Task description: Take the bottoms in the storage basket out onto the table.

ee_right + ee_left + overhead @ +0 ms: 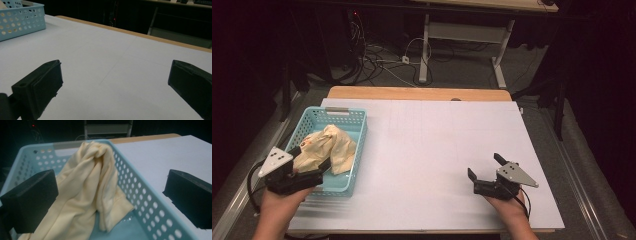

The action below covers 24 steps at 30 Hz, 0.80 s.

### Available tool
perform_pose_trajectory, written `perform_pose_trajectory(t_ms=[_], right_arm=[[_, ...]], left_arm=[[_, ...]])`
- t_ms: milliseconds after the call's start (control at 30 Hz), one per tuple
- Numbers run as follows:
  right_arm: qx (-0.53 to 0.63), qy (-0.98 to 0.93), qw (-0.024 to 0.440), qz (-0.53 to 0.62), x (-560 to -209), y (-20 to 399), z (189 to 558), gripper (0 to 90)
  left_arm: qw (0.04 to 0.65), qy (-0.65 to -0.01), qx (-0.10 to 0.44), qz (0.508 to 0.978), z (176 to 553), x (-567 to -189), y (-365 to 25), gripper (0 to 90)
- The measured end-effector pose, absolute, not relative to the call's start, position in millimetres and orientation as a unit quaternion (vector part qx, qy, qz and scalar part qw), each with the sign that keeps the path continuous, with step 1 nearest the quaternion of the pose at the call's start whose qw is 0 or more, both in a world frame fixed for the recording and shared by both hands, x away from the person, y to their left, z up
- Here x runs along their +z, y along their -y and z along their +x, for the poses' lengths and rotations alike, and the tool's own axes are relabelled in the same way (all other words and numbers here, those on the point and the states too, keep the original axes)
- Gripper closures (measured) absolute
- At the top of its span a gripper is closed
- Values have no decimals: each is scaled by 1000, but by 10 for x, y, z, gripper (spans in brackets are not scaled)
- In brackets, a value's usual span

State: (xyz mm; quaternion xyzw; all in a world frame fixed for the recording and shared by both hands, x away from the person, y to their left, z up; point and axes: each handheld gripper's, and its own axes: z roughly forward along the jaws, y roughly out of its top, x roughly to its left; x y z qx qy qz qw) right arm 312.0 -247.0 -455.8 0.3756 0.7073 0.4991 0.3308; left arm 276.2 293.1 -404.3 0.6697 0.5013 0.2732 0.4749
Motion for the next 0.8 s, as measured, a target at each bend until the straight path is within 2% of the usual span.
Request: perform_pose_trajectory(t_ms=[200, 400, 500, 533, 567, 700, 733, 800], right_arm=[[503, -703, 326, 384, -4555, 2523, 3113, 2], [503, -706, 325, 379, -4558, 2505, 3124, 2], [503, -706, 323, 380, -4559, 2493, 3125, 3], [503, -707, 323, 378, -4563, 2494, 3123, 2], [503, -707, 323, 378, -4563, 2494, 3123, 2], [504, -705, 320, 383, -4567, 2523, 3132, 3], [504, -705, 320, 383, -4567, 2523, 3132, 3], [501, -709, 318, 382, -4579, 2523, 3134, 3]], left_arm=[[432, -506, 282, 692, 3221, -3864, -2801, 0], [396, -520, 267, 708, 3566, -3873, -2807, 0], [371, -533, 245, 720, 3740, -3957, -2829, 0], [341, -541, 227, 735, 3840, -4038, -2851, 0], [341, -541, 227, 735, 3840, -4038, -2851, 0], [270, -559, 175, 764, 3995, -4249, -2889, 0], [270, -559, 175, 764, 3995, -4249, -2889, 0], [231, -557, 164, 781, 4040, -4345, -2866, 0]])
